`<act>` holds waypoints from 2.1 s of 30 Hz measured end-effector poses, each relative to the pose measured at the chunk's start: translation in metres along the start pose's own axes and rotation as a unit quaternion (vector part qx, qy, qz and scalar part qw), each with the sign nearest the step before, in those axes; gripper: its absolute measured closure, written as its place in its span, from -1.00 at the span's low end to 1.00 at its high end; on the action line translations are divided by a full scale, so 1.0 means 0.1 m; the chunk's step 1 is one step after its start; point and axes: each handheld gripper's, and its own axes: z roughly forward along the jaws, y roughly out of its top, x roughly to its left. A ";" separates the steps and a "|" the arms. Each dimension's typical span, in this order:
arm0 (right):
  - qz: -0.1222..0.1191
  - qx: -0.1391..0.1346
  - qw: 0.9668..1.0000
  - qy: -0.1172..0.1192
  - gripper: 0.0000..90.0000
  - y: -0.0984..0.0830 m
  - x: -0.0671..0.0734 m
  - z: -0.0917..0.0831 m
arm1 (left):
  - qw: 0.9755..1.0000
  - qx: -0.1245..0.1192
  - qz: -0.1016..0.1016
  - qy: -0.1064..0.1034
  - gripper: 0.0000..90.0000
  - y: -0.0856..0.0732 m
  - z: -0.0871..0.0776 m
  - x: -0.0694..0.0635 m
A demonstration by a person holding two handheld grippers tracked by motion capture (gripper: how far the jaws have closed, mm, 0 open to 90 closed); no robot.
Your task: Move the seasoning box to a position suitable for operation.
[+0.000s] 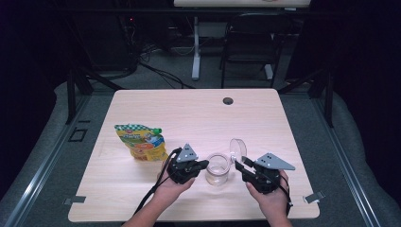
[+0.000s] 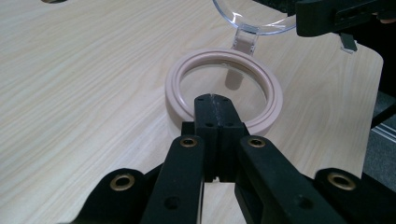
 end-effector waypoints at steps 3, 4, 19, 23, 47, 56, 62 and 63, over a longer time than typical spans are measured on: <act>0.003 0.000 1.000 0.001 0.48 0.01 -0.02 0.01 | 1.000 -0.001 0.002 0.006 1.00 -0.02 -0.09 0.03; 0.003 0.002 1.000 0.002 0.48 0.01 -0.03 0.01 | 1.000 -0.002 0.003 0.009 1.00 -0.03 -0.12 0.04; 0.035 0.008 0.999 0.005 0.59 0.11 -0.19 0.11 | 0.997 -0.011 -0.031 0.071 0.92 -0.44 -0.80 0.37; 0.051 0.009 0.999 0.009 0.60 0.14 -0.25 0.15 | 0.996 -0.009 -0.042 0.079 0.89 -0.58 -0.90 0.44; 0.063 0.007 0.998 0.025 0.54 0.09 -0.28 0.37 | 0.988 -0.023 -0.096 0.118 0.74 -1.00 -1.26 0.81; 0.064 0.001 0.998 0.028 0.30 0.02 -0.28 0.35 | 0.987 -0.026 -0.108 0.120 0.65 -1.07 -1.27 0.84; 0.057 0.002 0.998 0.029 0.28 0.02 -0.27 0.42 | 0.987 -0.024 -0.112 0.115 0.64 -1.08 -1.26 0.84; 0.056 0.005 0.998 0.031 0.28 0.01 -0.27 0.44 | 0.987 -0.023 -0.111 0.114 0.64 -1.08 -1.26 0.84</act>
